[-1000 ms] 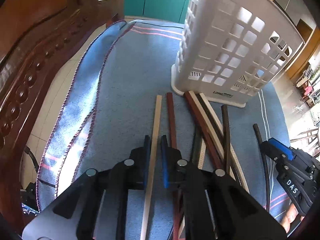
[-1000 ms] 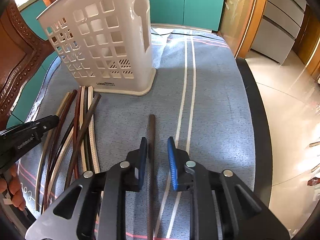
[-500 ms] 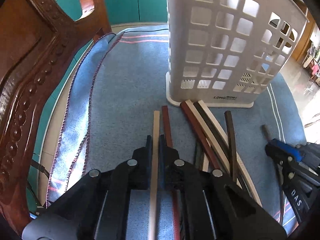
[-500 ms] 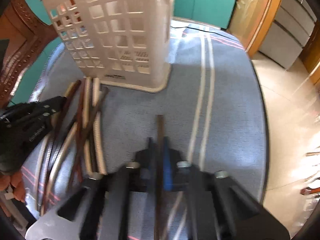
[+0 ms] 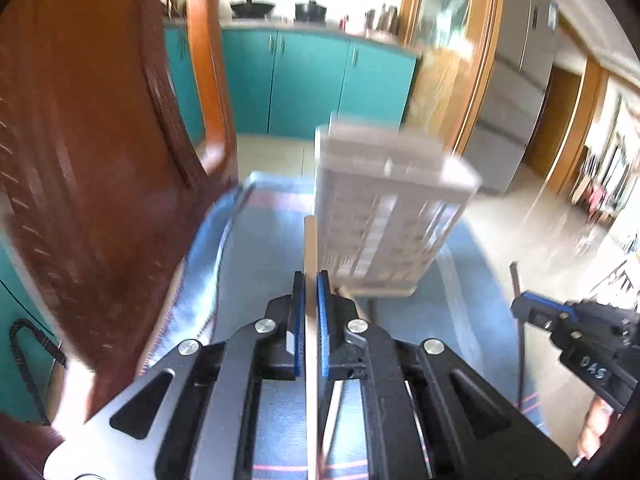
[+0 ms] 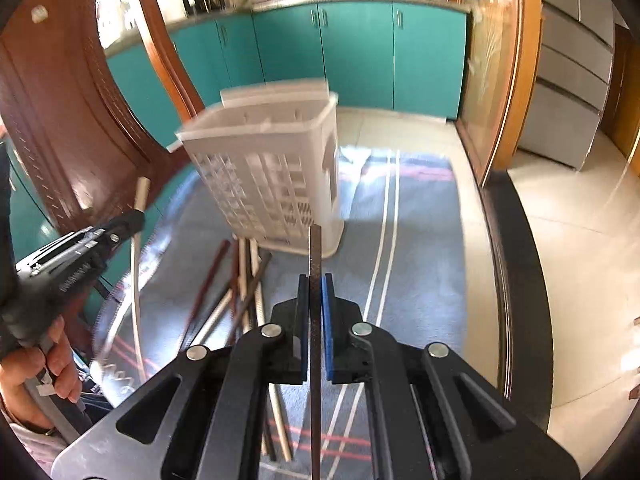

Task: Organize utensils
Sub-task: 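Lift both chopsticks over the white basket, insert them and open both grippers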

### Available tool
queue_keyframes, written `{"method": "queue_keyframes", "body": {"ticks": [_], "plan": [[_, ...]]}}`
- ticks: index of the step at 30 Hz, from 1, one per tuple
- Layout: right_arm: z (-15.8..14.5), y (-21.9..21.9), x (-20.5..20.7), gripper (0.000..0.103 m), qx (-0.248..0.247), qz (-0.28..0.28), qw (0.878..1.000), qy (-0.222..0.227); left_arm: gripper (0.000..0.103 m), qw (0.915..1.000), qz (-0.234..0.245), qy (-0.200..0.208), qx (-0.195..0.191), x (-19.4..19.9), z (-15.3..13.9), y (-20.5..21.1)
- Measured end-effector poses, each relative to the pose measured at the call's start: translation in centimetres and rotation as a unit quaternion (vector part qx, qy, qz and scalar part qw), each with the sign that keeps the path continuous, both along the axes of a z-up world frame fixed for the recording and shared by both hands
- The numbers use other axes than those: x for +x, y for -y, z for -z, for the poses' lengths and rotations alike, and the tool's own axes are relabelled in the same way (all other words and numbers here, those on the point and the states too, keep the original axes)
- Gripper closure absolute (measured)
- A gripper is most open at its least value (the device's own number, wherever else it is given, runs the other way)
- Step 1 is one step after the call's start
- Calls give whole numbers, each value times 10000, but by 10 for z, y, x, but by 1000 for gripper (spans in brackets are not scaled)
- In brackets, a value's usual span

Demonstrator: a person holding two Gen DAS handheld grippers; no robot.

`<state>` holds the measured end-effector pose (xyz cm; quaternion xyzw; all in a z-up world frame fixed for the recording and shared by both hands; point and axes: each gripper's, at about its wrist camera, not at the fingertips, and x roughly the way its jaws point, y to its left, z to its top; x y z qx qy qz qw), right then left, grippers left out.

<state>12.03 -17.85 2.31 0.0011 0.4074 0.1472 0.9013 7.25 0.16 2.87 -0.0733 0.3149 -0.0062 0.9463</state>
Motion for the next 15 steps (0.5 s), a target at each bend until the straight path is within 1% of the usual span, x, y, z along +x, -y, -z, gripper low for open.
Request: {"method": "queue_keyframes", "body": {"ticks": [1, 3, 5, 8, 9, 10, 12, 13, 14, 15], "plan": [[-7, 1, -4, 96, 64, -4, 10000, 67, 96, 9999, -6, 125, -26, -8, -9, 0], [-23, 6, -12, 96, 218, -25, 9995, 209, 96, 9988, -33, 485, -106, -25, -35, -2], [-44, 10, -20, 96, 354, -25, 9985, 410, 96, 9965, -79, 801, -223, -37, -57, -7], [-70, 18, -28, 96, 565, -23, 9960, 692, 96, 9903, -190, 1286, -484, -54, -90, -15], [-77, 18, -32, 96, 630, -23, 9950, 772, 96, 9880, -225, 1416, -571, -58, -96, -18], [-86, 20, -35, 96, 710, -27, 9936, 873, 96, 9849, -260, 1571, -678, -62, -104, -21], [-105, 23, -42, 96, 854, -29, 9903, 1097, 96, 9750, -345, 1992, -921, -73, -121, -26], [-114, 25, -43, 96, 919, -15, 9879, 1247, 96, 9682, -422, 2240, -1033, -76, -128, -28], [-126, 27, -42, 96, 988, 22, 9846, 1445, 96, 9637, -482, 2387, -1093, -76, -132, -29], [-134, 28, -40, 96, 1027, 51, 9825, 1552, 96, 9557, -605, 2619, -1196, -76, -139, -29]]}}
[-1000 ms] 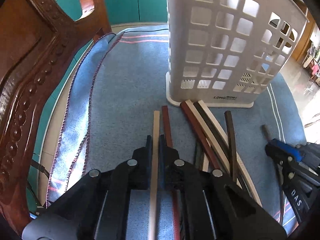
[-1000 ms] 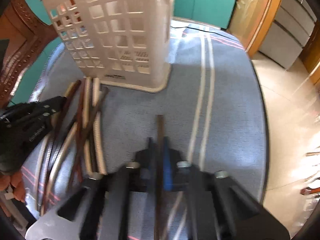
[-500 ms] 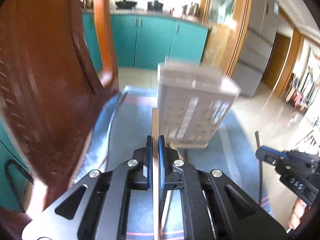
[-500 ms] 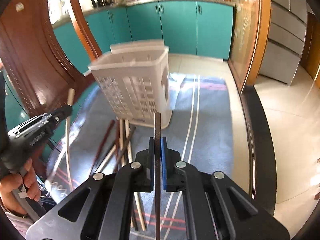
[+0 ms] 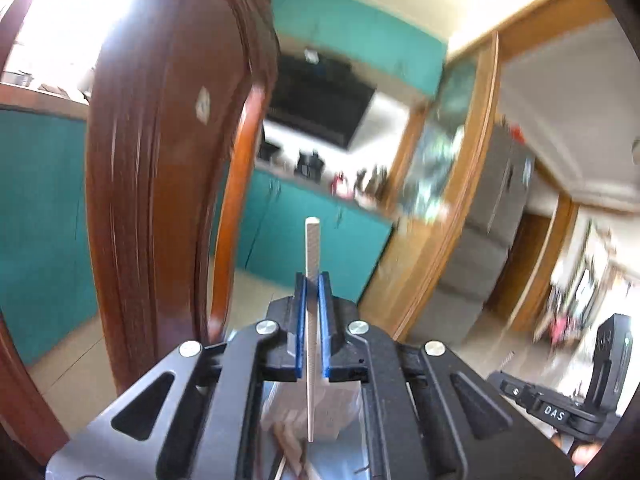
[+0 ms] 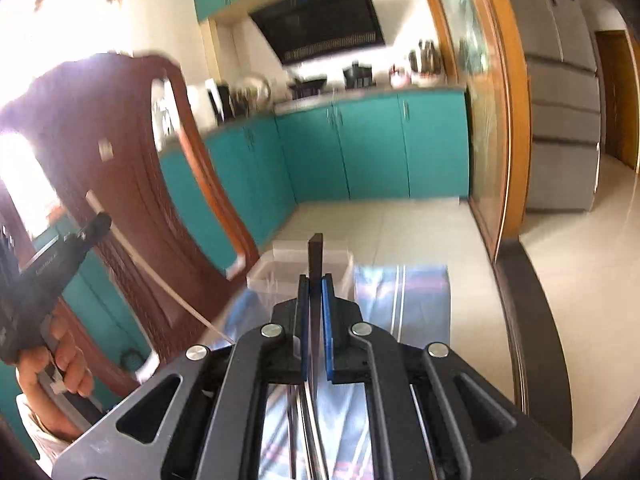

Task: Organize utensils
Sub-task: 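Lift both chopsticks over the white basket, insert them and open both grippers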

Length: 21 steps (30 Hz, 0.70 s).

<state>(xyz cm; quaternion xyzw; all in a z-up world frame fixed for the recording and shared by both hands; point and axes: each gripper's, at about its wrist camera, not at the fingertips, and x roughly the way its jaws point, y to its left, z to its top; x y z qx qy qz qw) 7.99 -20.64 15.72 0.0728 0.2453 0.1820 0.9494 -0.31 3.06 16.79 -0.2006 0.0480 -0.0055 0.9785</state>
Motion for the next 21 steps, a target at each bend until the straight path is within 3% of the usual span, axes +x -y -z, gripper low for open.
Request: {"method": "queue_keyframes", "body": {"ticks": [4, 9, 15, 21], "plan": [[-36, 5, 14, 96, 336, 143, 9973, 641, 96, 9973, -346, 574, -288, 18, -10, 0], [-57, 0, 32, 96, 435, 619, 9870, 1417, 96, 9968, -598, 408, -341, 65, 5, 4], [-1, -28, 72, 96, 7, 513, 9933, 1037, 96, 9977, -628, -240, -106, 105, 57, 12], [41, -33, 90, 96, 23, 479, 9973, 564, 96, 9982, -372, -462, -40, 118, 72, 9]]}}
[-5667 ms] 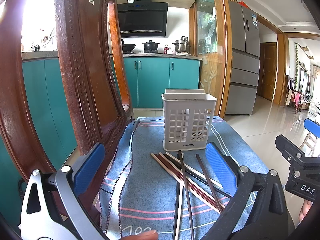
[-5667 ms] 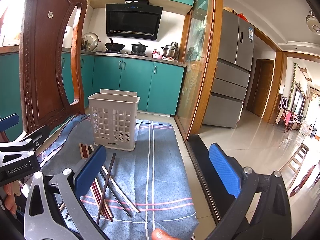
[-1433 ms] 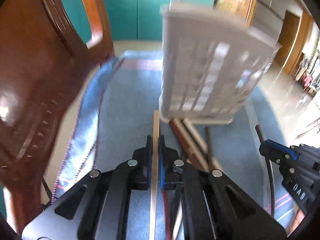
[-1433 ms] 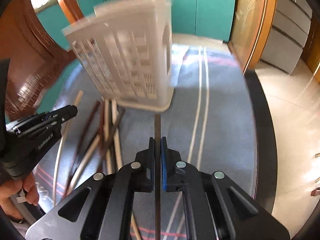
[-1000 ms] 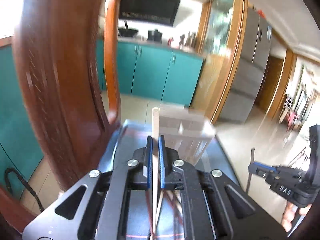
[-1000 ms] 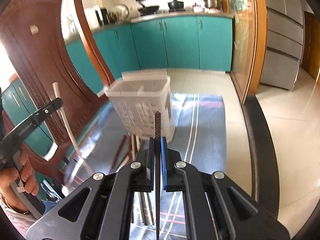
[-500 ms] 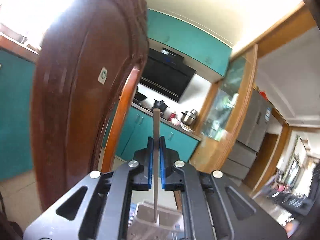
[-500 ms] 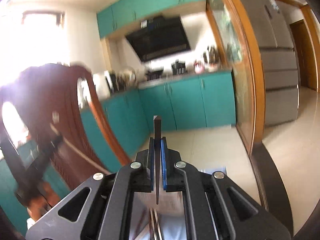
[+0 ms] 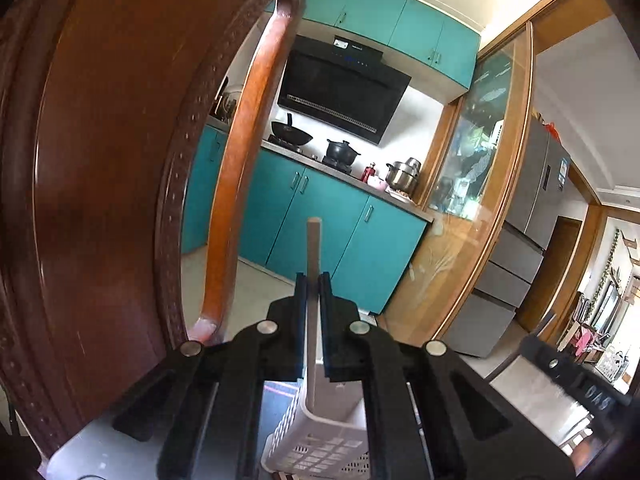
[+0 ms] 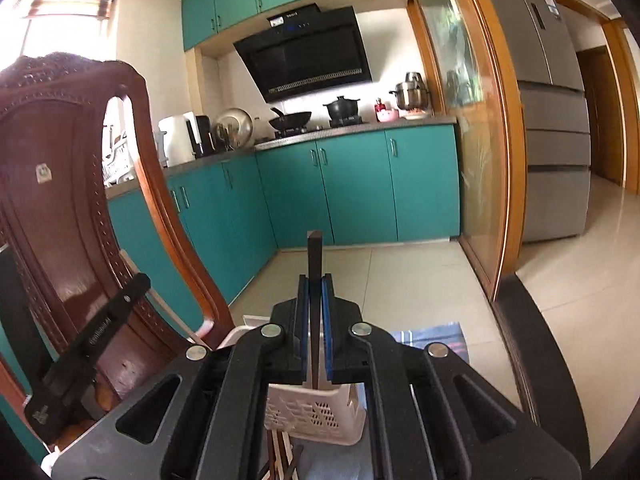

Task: Organize utensils
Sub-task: 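Lift both chopsticks over the white basket, insert them and open both grippers, then grasp a dark chopstick with the right gripper while the left gripper grasps a reddish-brown one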

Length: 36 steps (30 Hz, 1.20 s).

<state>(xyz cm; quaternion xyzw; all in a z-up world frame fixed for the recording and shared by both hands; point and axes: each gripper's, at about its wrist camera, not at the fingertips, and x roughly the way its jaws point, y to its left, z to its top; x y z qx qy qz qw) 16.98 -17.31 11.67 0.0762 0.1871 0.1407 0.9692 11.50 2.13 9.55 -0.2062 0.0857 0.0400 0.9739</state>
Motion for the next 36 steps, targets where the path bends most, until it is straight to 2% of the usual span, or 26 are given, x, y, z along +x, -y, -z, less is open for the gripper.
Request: {"method": "queue_keyframes", "body": {"ticks": [3, 5, 6, 7, 8, 13, 16, 18, 21, 23, 25, 27, 29, 36], "plan": [[7, 0, 0, 93, 21, 57, 9999, -131, 95, 9999, 80, -70, -105, -3, 4, -7], [5, 2, -5, 86, 52, 64, 9999, -138, 88, 9999, 90, -66, -65, 1, 1, -9], [2, 4, -9, 76, 47, 93, 9999, -94, 84, 10000, 69, -24, -49, -2, 0, -10], [-1, 7, -15, 67, 79, 133, 9999, -26, 76, 10000, 37, 16, -64, -4, -1, -12], [-4, 11, -21, 64, 128, 154, 9998, 44, 70, 9999, 1, 81, -116, -9, -2, -16], [-10, 35, -68, 62, 306, 417, 9978, 420, 68, 9997, -235, 80, -63, -33, 2, -25], [6, 54, -92, 62, 503, 687, 9957, 372, 68, 9986, -337, -315, 240, -38, 14, -21], [28, 59, -97, 62, 637, 726, 9953, 41, 68, 9956, -223, -778, 464, -33, 27, -14], [85, 42, -76, 62, 276, 576, 9903, -1230, 68, 9839, 78, -1627, 729, -18, 52, -2], [125, 24, -58, 63, 55, 289, 9764, -2138, 75, 9775, 77, -1951, 795, -13, 65, 2], [153, 5, -47, 64, -28, -32, 9615, -2748, 75, 9750, 96, -2040, 874, -11, 71, 5], [169, -18, -41, 64, -122, -342, 9526, -3021, 75, 9741, 34, -2049, 955, -10, 73, 6], [176, -41, -38, 64, -403, -511, 9489, -3086, 75, 9733, -12, -2047, 1037, -8, 74, 6], [202, -70, -32, 61, -839, -570, 9374, -3333, 75, 9724, -99, -2036, 1133, -16, 75, 7]]}}
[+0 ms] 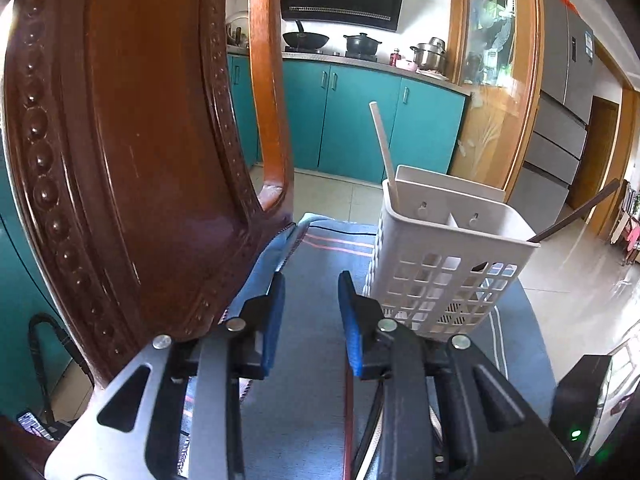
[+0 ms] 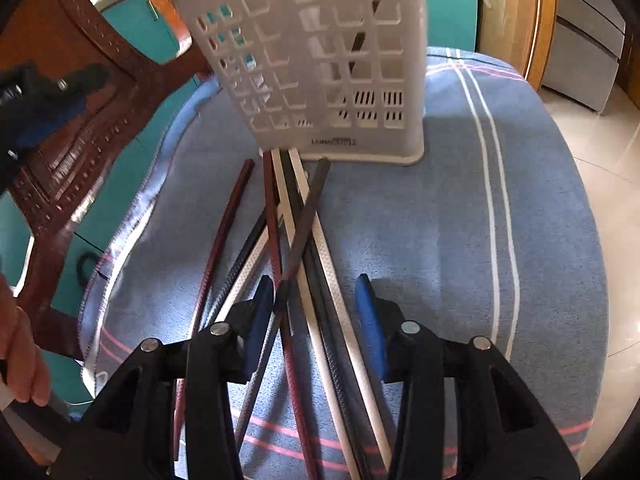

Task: Organize utensils
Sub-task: 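Grasp a dark chopstick with the right gripper while the left gripper grasps a reddish-brown one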

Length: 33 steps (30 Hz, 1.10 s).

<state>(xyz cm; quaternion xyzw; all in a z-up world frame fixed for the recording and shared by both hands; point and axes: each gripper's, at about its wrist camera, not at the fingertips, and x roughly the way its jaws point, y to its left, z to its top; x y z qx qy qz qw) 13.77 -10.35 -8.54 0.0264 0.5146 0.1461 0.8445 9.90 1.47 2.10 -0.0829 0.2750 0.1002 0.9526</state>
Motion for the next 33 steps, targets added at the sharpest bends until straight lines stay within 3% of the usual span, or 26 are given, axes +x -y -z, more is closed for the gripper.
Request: {"method": "queue_keyframes", "body": {"ticks": [5, 7, 11, 12, 16, 20, 29, 33], "plan": [[1, -1, 2, 63, 72, 64, 10000, 3, 75, 10000, 17, -59, -42, -3, 2, 0], [2, -1, 1, 77, 250, 88, 9996, -59, 75, 10000, 38, -66, -25, -3, 2, 1], [1, 12, -2, 80, 477, 296, 9984, -120, 74, 9999, 53, -127, -22, -2, 5, 0], [0, 16, -3, 89, 516, 366, 9979, -125, 74, 9998, 48, -167, -38, -1, 7, 0], [-1, 42, -5, 95, 661, 835, 9942, -161, 72, 9995, 81, -299, -69, 3, 13, 1], [2, 64, -7, 95, 628, 1191, 9908, -162, 69, 9972, 162, -702, -176, 13, 26, 2], [-8, 84, -6, 93, 557, 1281, 9901, 94, 64, 9822, 474, -1745, -515, 40, 69, 7], [-8, 80, -1, 85, 466, 1157, 9921, 117, 63, 9746, 579, -2073, -628, 52, 88, 11]]}}
